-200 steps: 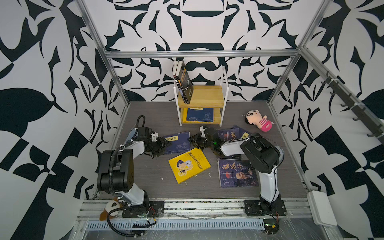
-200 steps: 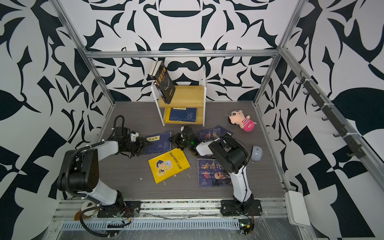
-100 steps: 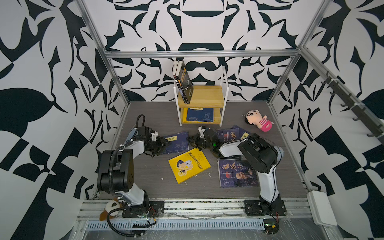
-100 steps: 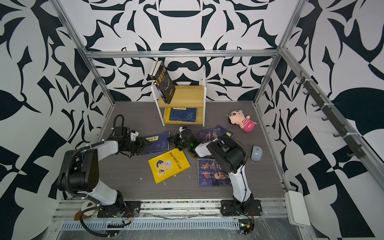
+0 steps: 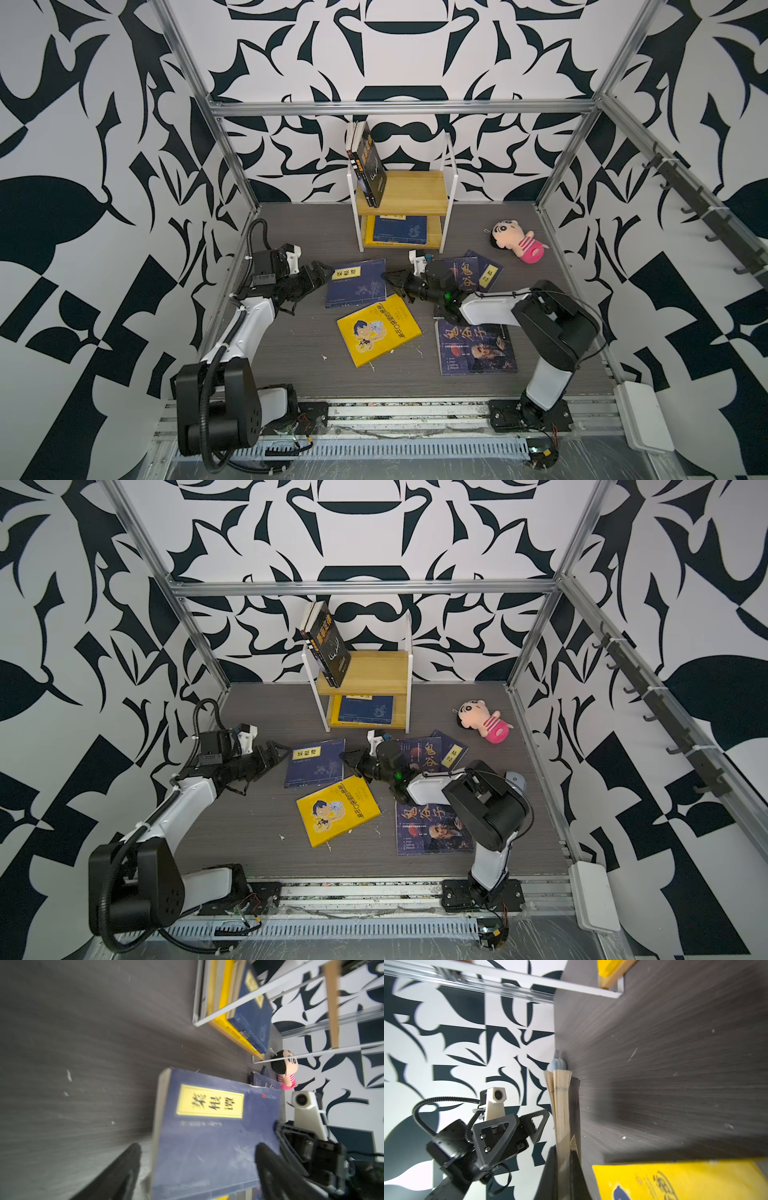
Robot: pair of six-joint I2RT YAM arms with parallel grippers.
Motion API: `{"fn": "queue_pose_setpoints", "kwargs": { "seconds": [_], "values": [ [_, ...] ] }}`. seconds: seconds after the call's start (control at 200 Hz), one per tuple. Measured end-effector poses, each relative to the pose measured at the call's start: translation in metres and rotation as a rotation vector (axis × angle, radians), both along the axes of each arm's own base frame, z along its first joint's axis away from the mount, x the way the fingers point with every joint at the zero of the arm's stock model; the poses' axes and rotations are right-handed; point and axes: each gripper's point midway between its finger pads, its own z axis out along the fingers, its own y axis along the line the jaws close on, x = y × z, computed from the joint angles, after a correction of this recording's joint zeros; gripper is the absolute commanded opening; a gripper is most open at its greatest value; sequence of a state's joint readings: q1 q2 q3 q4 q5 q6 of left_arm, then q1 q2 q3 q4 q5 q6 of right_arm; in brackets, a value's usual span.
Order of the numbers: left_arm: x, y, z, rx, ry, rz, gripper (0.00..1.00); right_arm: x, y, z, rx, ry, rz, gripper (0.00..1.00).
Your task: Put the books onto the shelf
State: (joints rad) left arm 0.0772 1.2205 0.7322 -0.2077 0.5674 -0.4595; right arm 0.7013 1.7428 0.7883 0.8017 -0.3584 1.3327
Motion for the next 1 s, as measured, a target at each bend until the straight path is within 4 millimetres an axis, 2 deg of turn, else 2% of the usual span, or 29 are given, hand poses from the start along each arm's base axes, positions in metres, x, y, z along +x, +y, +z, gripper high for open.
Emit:
{"fn": "queue_pose_setpoints", "kwargs": {
  "seconds": [0.185, 0.315, 0.515, 0.645, 0.805, 1.0],
  "values": [
    [-0.003, 0.002, 0.022, -0.030, -0.090, -0.049, 0.99, -0.008, -0.029, 0.034, 0.052, -0.053, -0.037, 0.00],
    [-0.008, -0.004, 0.034, -0.079, -0.131, -0.107, 0.99, -0.012, -0.048, 0.054, 0.082, -0.089, -0.064, 0.00],
    [-0.013, -0.015, 0.053, -0.140, -0.190, -0.178, 0.99, -0.018, -0.071, 0.073, 0.112, -0.124, -0.096, 0.00],
    [-0.014, -0.020, 0.060, -0.178, -0.209, -0.198, 0.99, -0.022, -0.074, 0.083, 0.129, -0.132, -0.091, 0.00],
    [-0.018, -0.023, 0.055, -0.216, -0.194, -0.203, 1.00, -0.028, -0.075, 0.093, 0.147, -0.144, -0.073, 0.00],
    [-0.019, -0.028, 0.061, -0.231, -0.217, -0.231, 1.00, -0.033, -0.073, 0.094, 0.156, -0.137, -0.048, 0.00]
  ]
}}
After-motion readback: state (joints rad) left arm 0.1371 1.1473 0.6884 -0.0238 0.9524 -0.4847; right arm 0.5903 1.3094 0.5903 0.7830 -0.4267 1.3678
